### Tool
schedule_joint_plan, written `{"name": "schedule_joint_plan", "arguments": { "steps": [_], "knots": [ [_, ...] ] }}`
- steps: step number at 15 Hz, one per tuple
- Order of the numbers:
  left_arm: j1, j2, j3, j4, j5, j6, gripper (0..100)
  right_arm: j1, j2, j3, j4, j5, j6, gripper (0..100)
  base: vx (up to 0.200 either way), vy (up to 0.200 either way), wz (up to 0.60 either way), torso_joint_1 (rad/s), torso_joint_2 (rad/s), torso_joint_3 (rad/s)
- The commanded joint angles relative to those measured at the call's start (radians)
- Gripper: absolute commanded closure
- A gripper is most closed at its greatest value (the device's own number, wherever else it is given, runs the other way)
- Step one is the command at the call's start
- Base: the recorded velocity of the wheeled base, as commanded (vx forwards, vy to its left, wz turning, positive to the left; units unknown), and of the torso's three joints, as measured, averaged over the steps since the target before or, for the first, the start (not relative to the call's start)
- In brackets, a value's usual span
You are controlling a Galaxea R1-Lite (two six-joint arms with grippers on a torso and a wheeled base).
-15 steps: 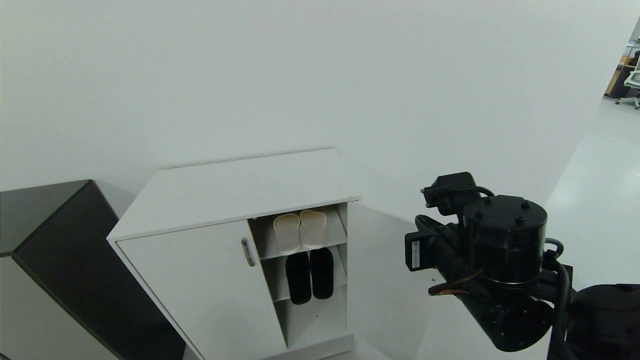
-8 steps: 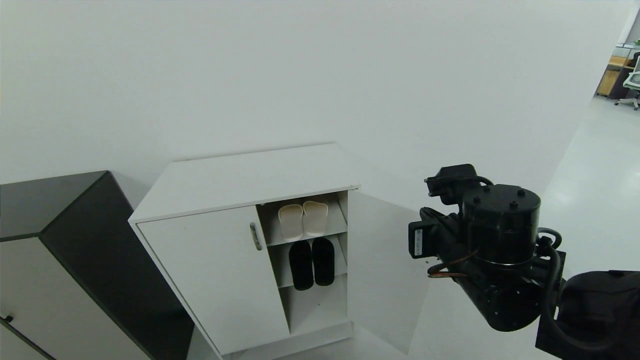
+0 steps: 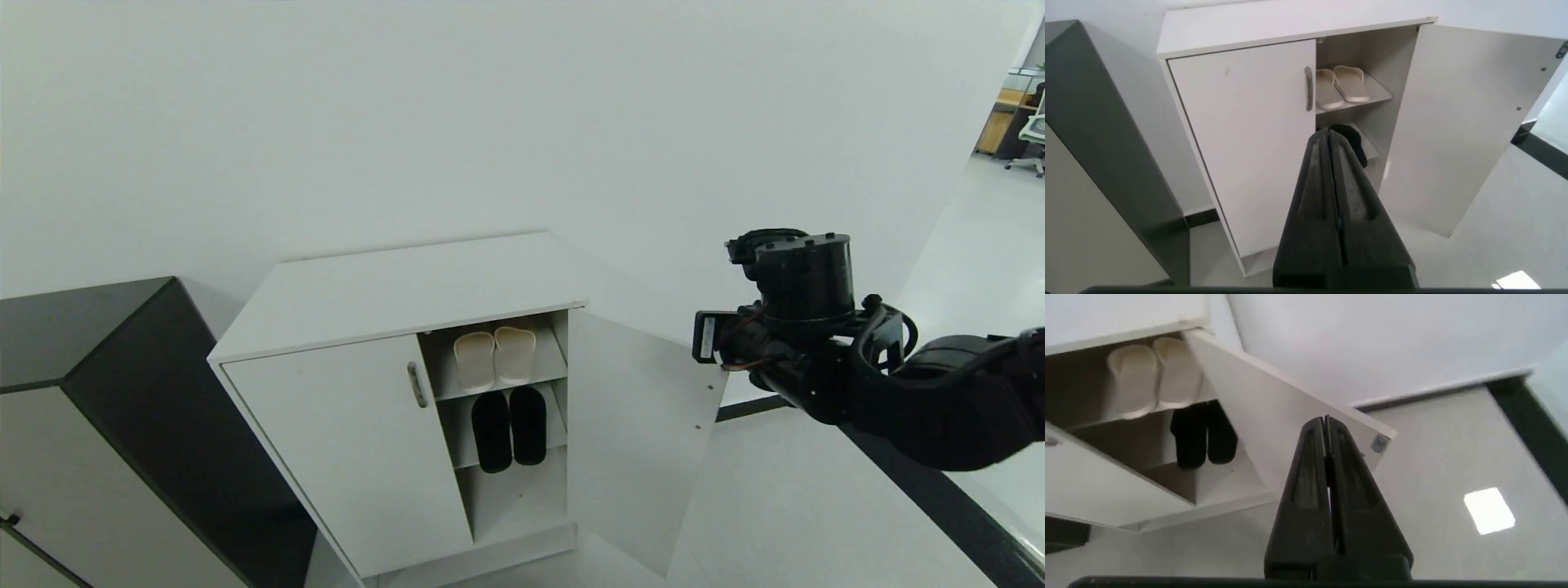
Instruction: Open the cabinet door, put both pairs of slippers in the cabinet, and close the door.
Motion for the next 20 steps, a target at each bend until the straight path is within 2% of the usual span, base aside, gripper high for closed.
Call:
{"name": "schedule_joint_plan", "arguments": {
  "steps": [1,3,7,10,20],
  "knots": [
    [0.0,0.0,0.0,0.0,0.0,0.0,100,-0.062,0.088,-0.085,0.029,0.016,0.029,100,0.0,0.0,0.0,0.0,0.0,0.0],
    [0.0,0.0,0.0,0.0,0.0,0.0,100,-0.121,0.165,-0.131,0.021,0.052,0.034,100,0.0,0.0,0.0,0.0,0.0,0.0],
    [0.0,0.0,0.0,0.0,0.0,0.0,100,-0.174,0.238,-0.148,-0.06,0.093,0.043,100,0.0,0.0,0.0,0.0,0.0,0.0],
    [0.0,0.0,0.0,0.0,0.0,0.0,100,-0.177,0.24,-0.145,-0.104,0.098,0.044,100,-0.2,0.0,0.0,0.006,0.01,0.004],
    [0.0,0.0,0.0,0.0,0.002,-0.002,100,-0.197,0.323,-0.179,-0.138,0.099,0.044,100,0.0,0.0,0.0,0.0,0.0,0.0]
  ]
}}
